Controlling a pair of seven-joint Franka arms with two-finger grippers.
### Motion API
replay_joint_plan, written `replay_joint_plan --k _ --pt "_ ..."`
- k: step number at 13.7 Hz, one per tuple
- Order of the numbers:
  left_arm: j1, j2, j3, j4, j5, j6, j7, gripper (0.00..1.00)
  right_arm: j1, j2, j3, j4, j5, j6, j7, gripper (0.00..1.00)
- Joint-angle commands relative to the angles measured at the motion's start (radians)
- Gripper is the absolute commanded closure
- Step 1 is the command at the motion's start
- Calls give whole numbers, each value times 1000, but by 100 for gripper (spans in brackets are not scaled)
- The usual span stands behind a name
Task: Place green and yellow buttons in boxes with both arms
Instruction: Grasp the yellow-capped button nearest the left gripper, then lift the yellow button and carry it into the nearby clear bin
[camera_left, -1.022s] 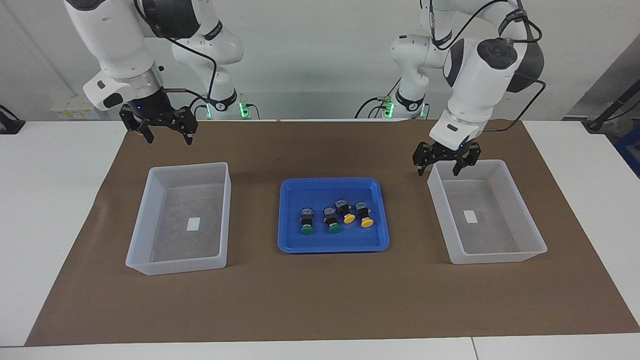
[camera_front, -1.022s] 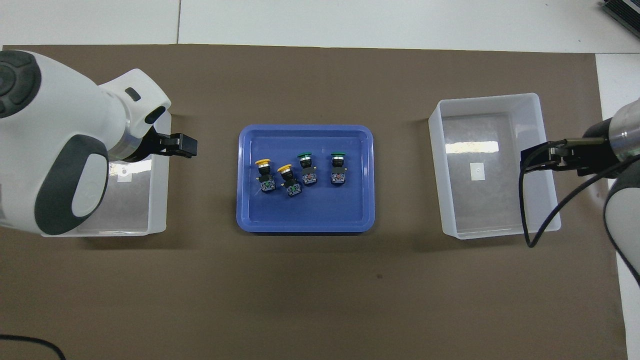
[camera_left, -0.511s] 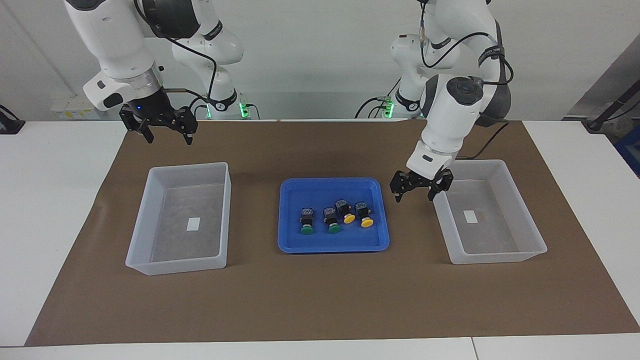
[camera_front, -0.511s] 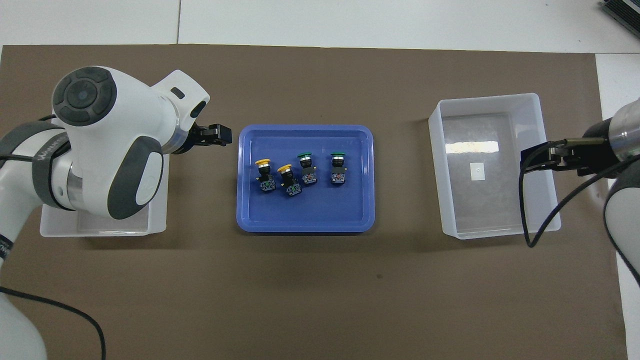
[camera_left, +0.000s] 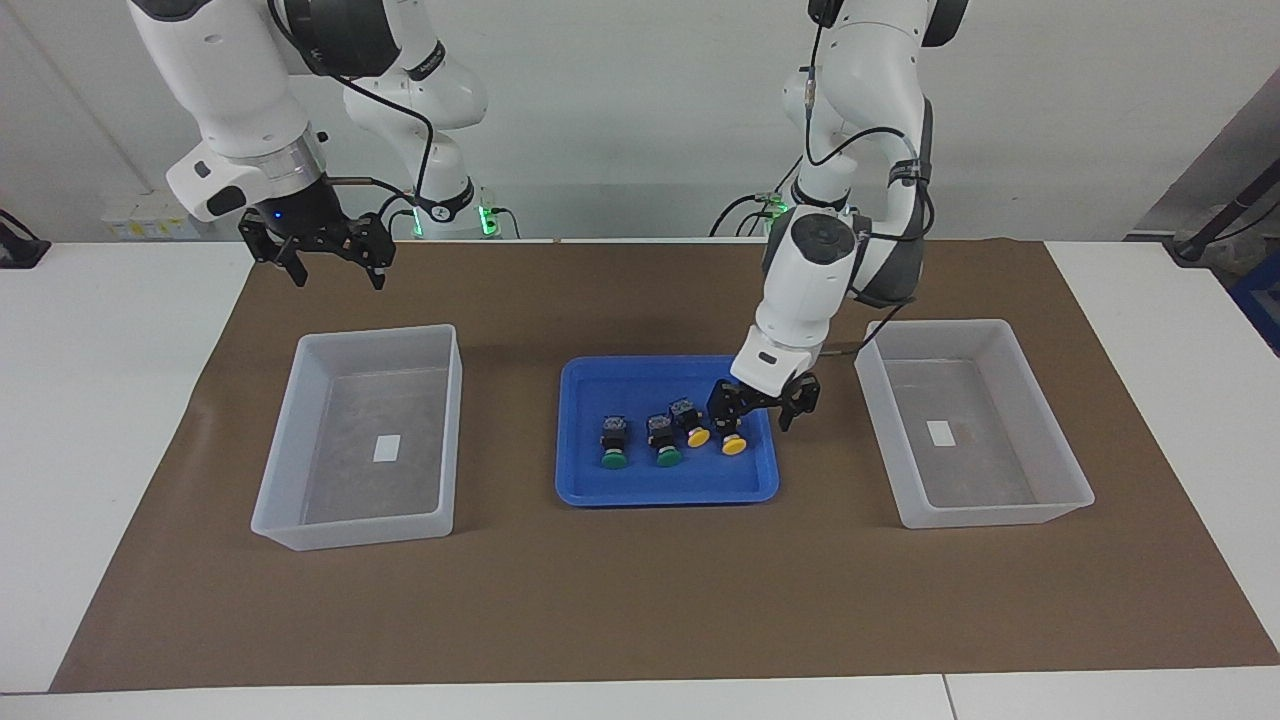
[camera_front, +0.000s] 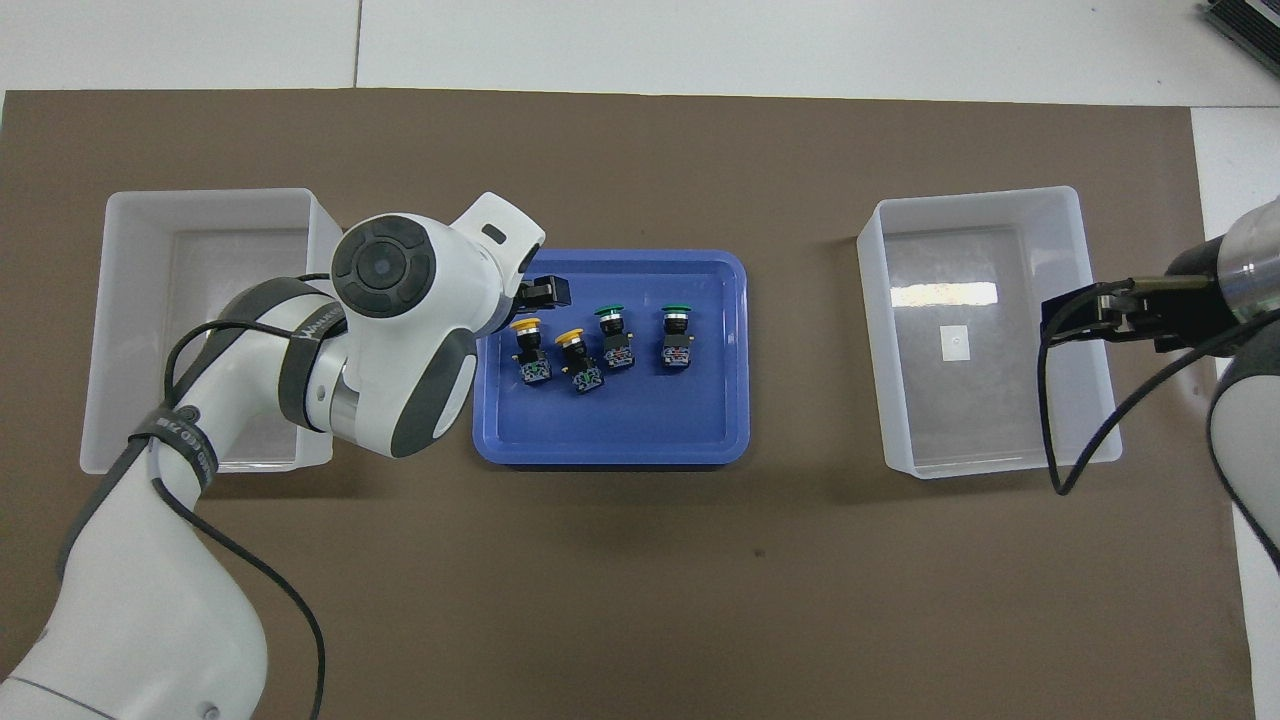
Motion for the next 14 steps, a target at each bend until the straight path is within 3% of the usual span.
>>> replay_joint_plan --k 1,9,14 --pt "-19 19 18 -20 -11 48 -14 0 -13 -11 2 -2 24 -16 -30 0" --pt "-31 17 18 -85 -9 91 -17 0 -22 -11 2 -2 24 -14 -32 0" --pt "-50 17 17 -100 -9 123 -63 0 5 -2 7 -7 25 62 -18 0"
